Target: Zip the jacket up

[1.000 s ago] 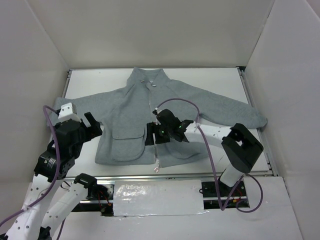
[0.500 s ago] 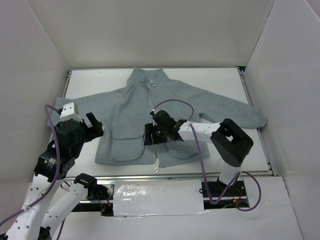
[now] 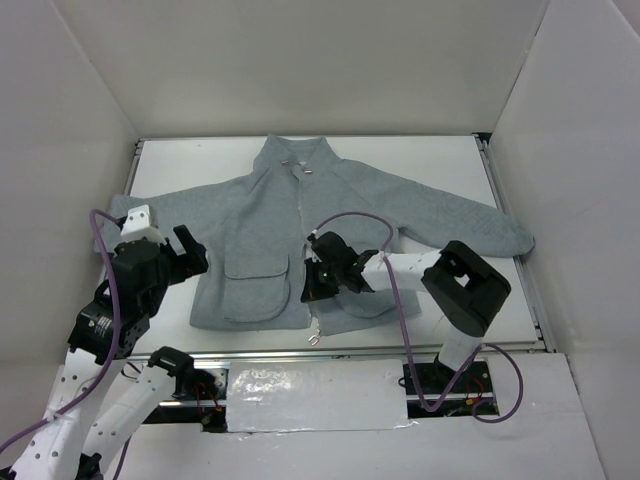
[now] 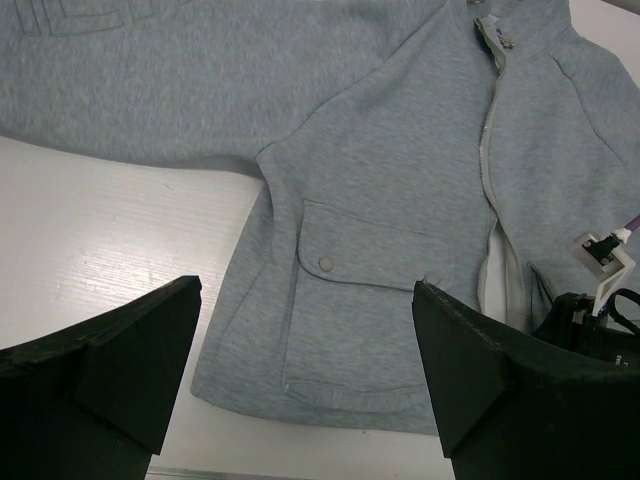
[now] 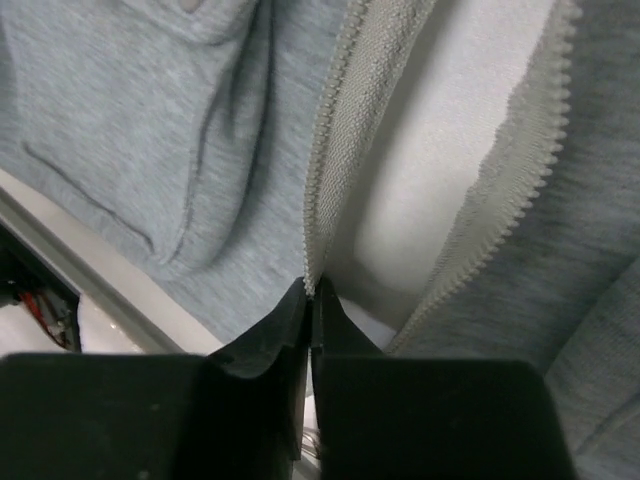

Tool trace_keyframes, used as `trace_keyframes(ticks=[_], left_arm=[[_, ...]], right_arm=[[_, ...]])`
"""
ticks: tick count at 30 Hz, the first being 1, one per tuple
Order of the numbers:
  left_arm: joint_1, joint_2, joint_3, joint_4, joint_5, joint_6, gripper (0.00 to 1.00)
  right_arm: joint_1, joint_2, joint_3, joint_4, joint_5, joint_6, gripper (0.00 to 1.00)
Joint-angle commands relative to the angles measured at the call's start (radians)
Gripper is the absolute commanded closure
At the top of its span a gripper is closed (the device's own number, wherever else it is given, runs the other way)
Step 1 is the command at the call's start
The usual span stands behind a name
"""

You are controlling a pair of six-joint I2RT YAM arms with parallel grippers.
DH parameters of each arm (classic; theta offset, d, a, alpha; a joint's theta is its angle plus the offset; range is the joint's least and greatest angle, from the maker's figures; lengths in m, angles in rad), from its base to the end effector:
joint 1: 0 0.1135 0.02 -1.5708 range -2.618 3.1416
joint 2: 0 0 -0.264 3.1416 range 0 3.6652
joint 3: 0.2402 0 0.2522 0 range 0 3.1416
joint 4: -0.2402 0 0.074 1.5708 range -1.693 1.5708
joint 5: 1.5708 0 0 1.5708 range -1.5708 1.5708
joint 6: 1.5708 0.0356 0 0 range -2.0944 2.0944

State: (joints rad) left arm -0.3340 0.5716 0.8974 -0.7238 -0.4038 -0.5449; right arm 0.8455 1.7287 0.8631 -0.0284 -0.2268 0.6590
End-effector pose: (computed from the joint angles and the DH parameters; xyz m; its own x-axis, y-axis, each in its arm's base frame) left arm 0.1078 -0.0226 0.3502 -0.2920 -0.4032 -0.8673 -0.2246 0.9103 -0.3476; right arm 0.2156 0.2553 0.1418 -0.9125 -0.1299 -0.3878 -0.3336 0.7849 0.5221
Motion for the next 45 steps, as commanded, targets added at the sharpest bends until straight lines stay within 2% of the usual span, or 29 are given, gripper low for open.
trace_keyframes(ticks=[1, 5, 7, 10, 11, 14, 15, 17, 18, 21, 23, 26, 29, 31, 36, 45], left_arm=[[0.007, -0.004, 0.001, 0.052, 0.016, 0.034, 0.01], [0.007, -0.003, 0.012, 0.049, 0.028, 0.036, 0.01], [0.007, -0.018, 0.023, 0.060, 0.089, 0.052, 0.01], [0.007, -0.041, 0.032, 0.075, 0.306, 0.016, 0.03], [0.007, -0.048, 0.020, 0.096, 0.447, -0.015, 0.04], [0.007, -0.088, -0.067, 0.205, 0.630, -0.114, 0.07], [0.007, -0.117, -0.134, 0.286, 0.749, -0.137, 0.07], [0.007, -0.169, -0.211, 0.374, 0.837, -0.205, 0.07], [0.007, -0.183, -0.289, 0.417, 0.914, -0.226, 0.07], [0.007, -0.213, -0.393, 0.535, 1.017, -0.277, 0.11], [0.007, -0.229, -0.443, 0.584, 1.043, -0.290, 0.14], [0.007, -0.228, -0.462, 0.560, 1.027, -0.273, 0.17], [0.007, -0.219, -0.482, 0.544, 1.024, -0.271, 0.20], [0.007, -0.213, -0.497, 0.543, 1.020, -0.277, 0.27], [0.007, -0.204, -0.506, 0.492, 0.994, -0.254, 0.30], [0.003, -0.179, -0.512, 0.406, 0.935, -0.211, 0.28]], right_arm=[[0.006, -0.058, 0.008, 0.082, -0.022, 0.030, 1.00], [0.007, -0.092, 0.011, 0.133, -0.045, 0.065, 1.00], [0.006, -0.144, -0.018, 0.217, -0.086, 0.086, 1.00], [0.001, -0.210, -0.064, 0.353, -0.144, 0.139, 1.00], [0.001, -0.219, -0.073, 0.389, -0.158, 0.171, 1.00], [0.000, -0.230, -0.099, 0.501, -0.206, 0.233, 1.00], [0.000, -0.230, -0.113, 0.556, -0.227, 0.250, 1.00], [-0.005, -0.235, -0.137, 0.626, -0.244, 0.309, 1.00], [-0.008, -0.235, -0.165, 0.713, -0.258, 0.327, 1.00], [-0.013, -0.227, -0.174, 0.772, -0.301, 0.378, 1.00], [-0.013, -0.210, -0.165, 0.810, -0.334, 0.399, 1.00], [-0.013, -0.189, -0.162, 0.866, -0.364, 0.450, 1.00], [-0.011, -0.181, -0.157, 0.855, -0.347, 0.456, 1.00], [-0.006, -0.176, -0.144, 0.828, -0.342, 0.452, 1.00], [0.007, -0.172, -0.113, 0.786, -0.322, 0.433, 1.00], [0.027, -0.136, -0.076, 0.775, -0.321, 0.439, 1.00]])
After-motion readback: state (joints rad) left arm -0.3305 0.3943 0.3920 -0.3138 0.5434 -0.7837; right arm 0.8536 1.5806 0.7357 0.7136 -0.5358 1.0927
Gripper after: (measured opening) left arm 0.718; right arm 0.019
